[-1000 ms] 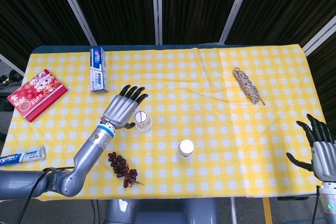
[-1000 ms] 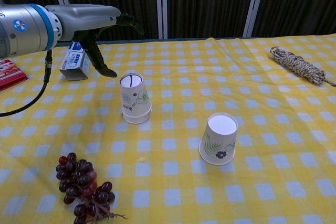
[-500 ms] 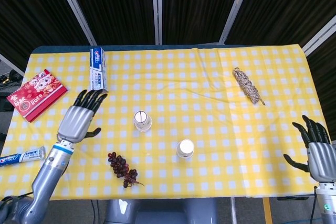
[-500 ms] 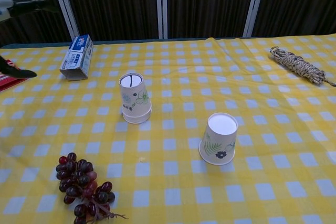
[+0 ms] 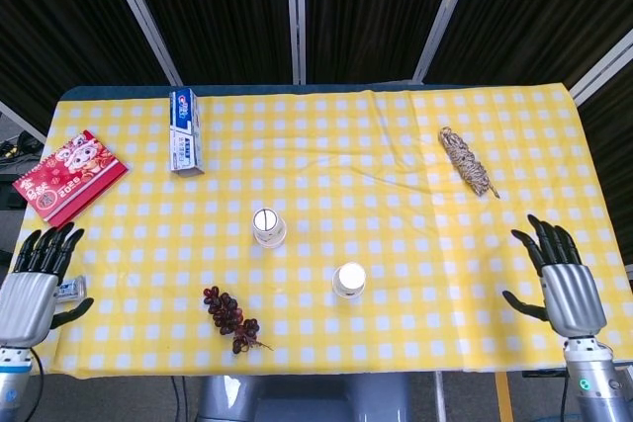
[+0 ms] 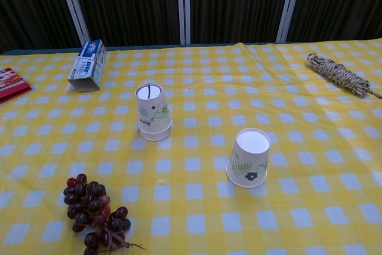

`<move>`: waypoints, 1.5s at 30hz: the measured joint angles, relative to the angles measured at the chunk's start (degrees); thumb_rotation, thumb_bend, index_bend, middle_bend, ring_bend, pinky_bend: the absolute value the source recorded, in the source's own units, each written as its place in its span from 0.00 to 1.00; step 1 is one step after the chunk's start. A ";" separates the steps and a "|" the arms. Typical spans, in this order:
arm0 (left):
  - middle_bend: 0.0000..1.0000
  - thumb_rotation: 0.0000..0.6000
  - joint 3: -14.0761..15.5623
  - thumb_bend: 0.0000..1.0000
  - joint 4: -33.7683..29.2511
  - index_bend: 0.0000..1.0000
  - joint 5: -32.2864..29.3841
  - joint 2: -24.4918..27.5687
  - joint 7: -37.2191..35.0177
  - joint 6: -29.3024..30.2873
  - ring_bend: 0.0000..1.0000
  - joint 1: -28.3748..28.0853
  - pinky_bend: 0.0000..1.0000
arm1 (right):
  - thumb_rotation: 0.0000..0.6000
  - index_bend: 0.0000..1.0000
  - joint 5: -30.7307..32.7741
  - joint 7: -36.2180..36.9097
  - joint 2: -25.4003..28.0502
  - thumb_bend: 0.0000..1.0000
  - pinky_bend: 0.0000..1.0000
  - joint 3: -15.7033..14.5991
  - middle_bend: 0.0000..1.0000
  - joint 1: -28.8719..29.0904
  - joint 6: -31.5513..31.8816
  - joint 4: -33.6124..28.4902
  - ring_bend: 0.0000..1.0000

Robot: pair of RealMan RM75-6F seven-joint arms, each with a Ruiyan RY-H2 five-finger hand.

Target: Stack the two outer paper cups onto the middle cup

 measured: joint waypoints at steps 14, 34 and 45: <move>0.00 1.00 -2.78 0.12 1.34 0.00 2.05 1.79 -4.23 -1.38 0.00 2.53 0.00 | 1.00 0.22 9.86 -17.39 -6.83 0.05 0.00 4.50 0.00 13.47 -18.12 -13.11 0.00; 0.00 1.00 -7.04 0.12 2.34 0.00 2.98 2.75 -7.27 -6.66 0.00 4.39 0.00 | 1.00 0.25 34.46 -36.13 -25.15 0.09 0.00 6.03 0.00 29.05 -22.47 -11.31 0.00; 0.00 1.00 -8.05 0.12 1.99 0.00 3.97 2.76 -6.60 -7.75 0.00 4.96 0.00 | 1.00 0.28 35.35 -37.24 -22.53 0.09 0.00 4.04 0.00 28.82 -19.78 -13.94 0.00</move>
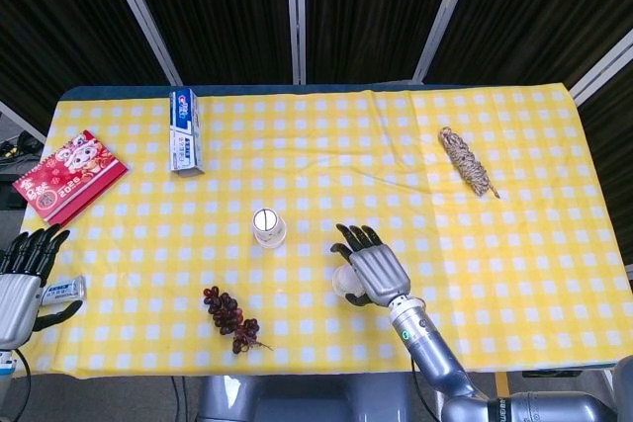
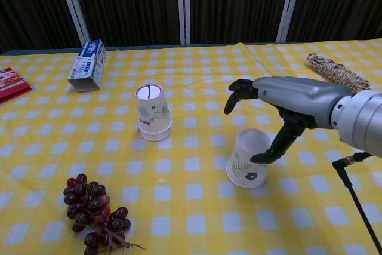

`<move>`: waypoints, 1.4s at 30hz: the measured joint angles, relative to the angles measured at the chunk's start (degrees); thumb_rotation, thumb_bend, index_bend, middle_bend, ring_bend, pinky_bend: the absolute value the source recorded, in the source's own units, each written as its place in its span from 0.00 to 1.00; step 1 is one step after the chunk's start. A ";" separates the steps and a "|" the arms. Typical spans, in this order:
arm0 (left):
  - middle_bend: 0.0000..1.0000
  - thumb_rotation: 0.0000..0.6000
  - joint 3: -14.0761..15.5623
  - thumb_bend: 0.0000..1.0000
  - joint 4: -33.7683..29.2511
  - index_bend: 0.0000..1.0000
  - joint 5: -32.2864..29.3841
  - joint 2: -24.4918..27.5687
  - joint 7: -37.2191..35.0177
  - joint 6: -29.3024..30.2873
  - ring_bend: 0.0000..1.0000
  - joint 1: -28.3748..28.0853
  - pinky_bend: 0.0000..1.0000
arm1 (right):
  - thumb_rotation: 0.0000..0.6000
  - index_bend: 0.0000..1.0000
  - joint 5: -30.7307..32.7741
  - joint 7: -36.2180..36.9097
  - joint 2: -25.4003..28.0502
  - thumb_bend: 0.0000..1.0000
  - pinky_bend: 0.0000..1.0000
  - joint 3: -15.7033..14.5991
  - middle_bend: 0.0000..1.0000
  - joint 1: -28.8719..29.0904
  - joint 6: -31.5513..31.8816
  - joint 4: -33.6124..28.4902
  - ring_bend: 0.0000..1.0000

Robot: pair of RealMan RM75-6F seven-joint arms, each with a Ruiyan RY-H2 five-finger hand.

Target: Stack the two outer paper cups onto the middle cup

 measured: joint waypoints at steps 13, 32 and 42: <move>0.00 1.00 -1.21 0.12 -0.13 0.00 1.47 0.24 -0.75 -0.55 0.00 0.95 0.00 | 1.00 0.31 0.50 1.83 -1.93 0.18 0.00 -1.82 0.03 0.40 0.95 2.94 0.00; 0.00 1.00 -2.49 0.12 0.00 0.00 2.46 0.42 -1.67 -1.08 0.00 1.76 0.00 | 1.00 0.43 -0.83 4.01 -2.89 0.26 0.00 -2.78 0.12 0.25 2.14 5.03 0.00; 0.00 1.00 -3.02 0.12 0.21 0.00 2.55 0.39 -1.96 -1.87 0.00 1.95 0.00 | 1.00 0.44 -4.38 3.78 -1.87 0.26 0.00 0.17 0.12 1.32 4.37 2.60 0.00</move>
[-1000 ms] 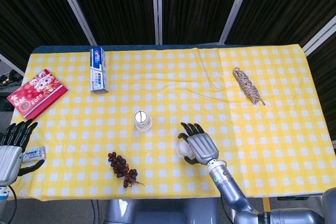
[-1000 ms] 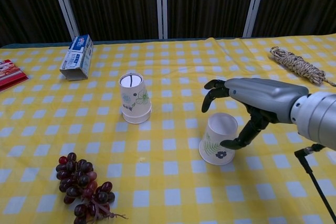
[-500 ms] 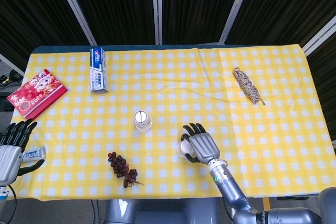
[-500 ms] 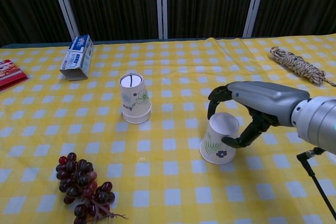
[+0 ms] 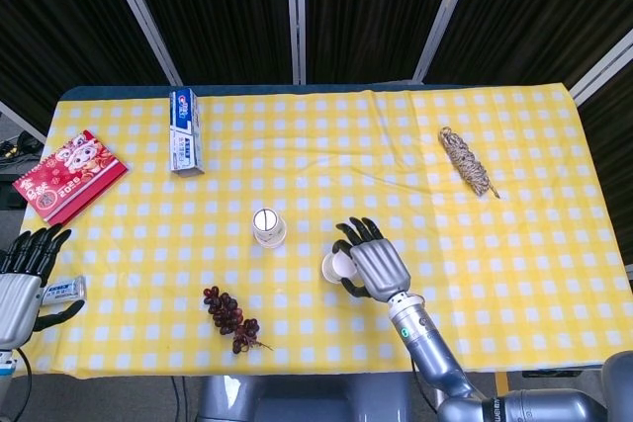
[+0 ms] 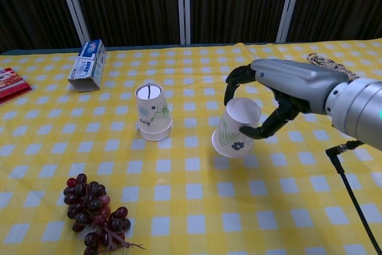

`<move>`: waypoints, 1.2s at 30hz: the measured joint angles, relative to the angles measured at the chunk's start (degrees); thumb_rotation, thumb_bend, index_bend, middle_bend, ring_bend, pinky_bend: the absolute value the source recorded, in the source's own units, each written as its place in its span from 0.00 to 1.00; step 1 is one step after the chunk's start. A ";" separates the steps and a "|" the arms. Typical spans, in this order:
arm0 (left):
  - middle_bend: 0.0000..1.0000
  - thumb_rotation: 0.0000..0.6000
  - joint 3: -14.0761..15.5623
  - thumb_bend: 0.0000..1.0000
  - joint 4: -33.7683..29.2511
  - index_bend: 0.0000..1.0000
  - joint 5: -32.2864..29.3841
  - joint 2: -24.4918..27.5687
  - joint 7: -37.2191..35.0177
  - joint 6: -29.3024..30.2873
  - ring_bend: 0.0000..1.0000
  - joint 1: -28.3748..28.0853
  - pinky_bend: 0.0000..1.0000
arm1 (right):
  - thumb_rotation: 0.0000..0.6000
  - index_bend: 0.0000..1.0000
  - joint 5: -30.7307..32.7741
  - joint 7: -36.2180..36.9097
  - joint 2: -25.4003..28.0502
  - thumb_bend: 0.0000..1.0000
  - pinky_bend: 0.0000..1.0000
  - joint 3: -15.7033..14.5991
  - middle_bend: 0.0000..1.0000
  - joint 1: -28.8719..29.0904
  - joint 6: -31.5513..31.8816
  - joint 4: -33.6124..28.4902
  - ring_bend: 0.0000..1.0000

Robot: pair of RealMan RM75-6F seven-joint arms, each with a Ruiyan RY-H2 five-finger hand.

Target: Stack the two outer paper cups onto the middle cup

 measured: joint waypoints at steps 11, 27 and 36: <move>0.00 1.00 -1.12 0.12 0.75 0.00 -1.40 0.21 -1.40 -0.96 0.00 0.04 0.00 | 1.00 0.44 1.51 -4.02 1.12 0.26 0.00 8.13 0.12 5.24 0.66 -1.65 0.00; 0.00 1.00 -1.74 0.12 1.18 0.00 -2.30 0.81 -3.84 -3.39 0.00 -0.31 0.00 | 1.00 0.44 3.92 -3.49 -6.18 0.26 0.00 11.96 0.12 13.07 -0.39 4.70 0.00; 0.00 1.00 -1.87 0.12 1.50 0.00 -2.89 1.02 -4.44 -4.82 0.00 -0.53 0.00 | 1.00 0.45 3.19 -1.04 -10.01 0.26 0.00 11.93 0.13 15.54 -0.98 9.25 0.00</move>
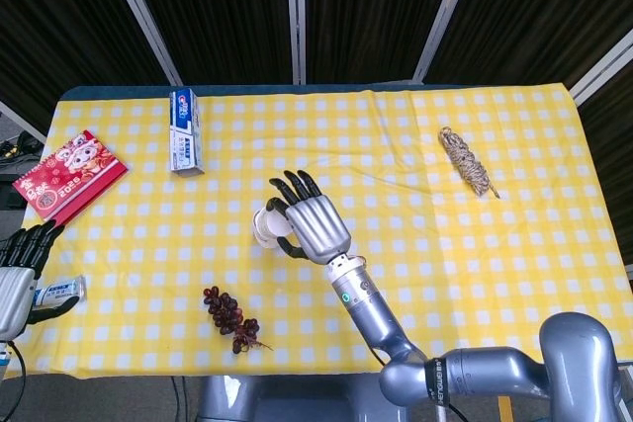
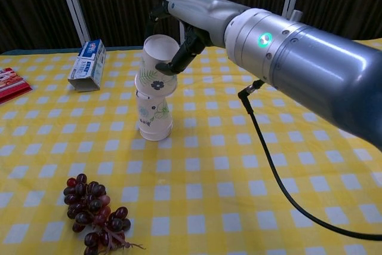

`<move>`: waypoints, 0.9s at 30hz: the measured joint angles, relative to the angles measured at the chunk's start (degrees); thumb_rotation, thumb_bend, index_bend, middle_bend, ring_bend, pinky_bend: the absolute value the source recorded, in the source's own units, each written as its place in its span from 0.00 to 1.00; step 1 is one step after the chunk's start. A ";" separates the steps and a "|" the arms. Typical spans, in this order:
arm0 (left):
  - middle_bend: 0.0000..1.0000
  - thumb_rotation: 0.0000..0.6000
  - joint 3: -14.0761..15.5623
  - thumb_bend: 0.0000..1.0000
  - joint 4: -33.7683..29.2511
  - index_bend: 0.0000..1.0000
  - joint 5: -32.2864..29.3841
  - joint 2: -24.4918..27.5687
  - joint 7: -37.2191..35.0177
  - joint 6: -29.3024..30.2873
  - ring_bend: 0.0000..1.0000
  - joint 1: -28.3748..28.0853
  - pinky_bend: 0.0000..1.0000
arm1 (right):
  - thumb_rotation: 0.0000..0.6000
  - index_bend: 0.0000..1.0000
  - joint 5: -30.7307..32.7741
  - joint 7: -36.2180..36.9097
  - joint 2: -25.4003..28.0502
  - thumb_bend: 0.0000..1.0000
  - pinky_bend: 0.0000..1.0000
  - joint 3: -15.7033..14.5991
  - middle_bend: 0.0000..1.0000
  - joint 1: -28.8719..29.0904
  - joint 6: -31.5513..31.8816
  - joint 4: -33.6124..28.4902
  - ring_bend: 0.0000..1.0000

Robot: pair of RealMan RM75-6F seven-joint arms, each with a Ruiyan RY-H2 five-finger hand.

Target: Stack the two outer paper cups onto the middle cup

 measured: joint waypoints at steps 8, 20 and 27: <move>0.00 1.00 -0.29 0.12 0.32 0.00 -0.77 0.23 -0.99 -1.17 0.00 -0.22 0.00 | 1.00 0.45 -0.83 1.52 -2.87 0.26 0.00 0.30 0.13 2.15 -1.03 4.81 0.00; 0.00 1.00 -0.62 0.12 1.07 0.00 -2.00 0.56 -2.91 -3.19 0.00 -0.68 0.00 | 1.00 0.45 -0.46 3.73 -6.48 0.25 0.00 0.89 0.13 5.10 -3.94 12.04 0.00; 0.00 1.00 -0.42 0.12 0.84 0.00 -1.49 0.64 -3.09 -3.41 0.00 -0.73 0.00 | 1.00 0.25 -1.31 4.24 -8.54 0.14 0.00 1.00 0.06 5.79 -2.86 15.30 0.00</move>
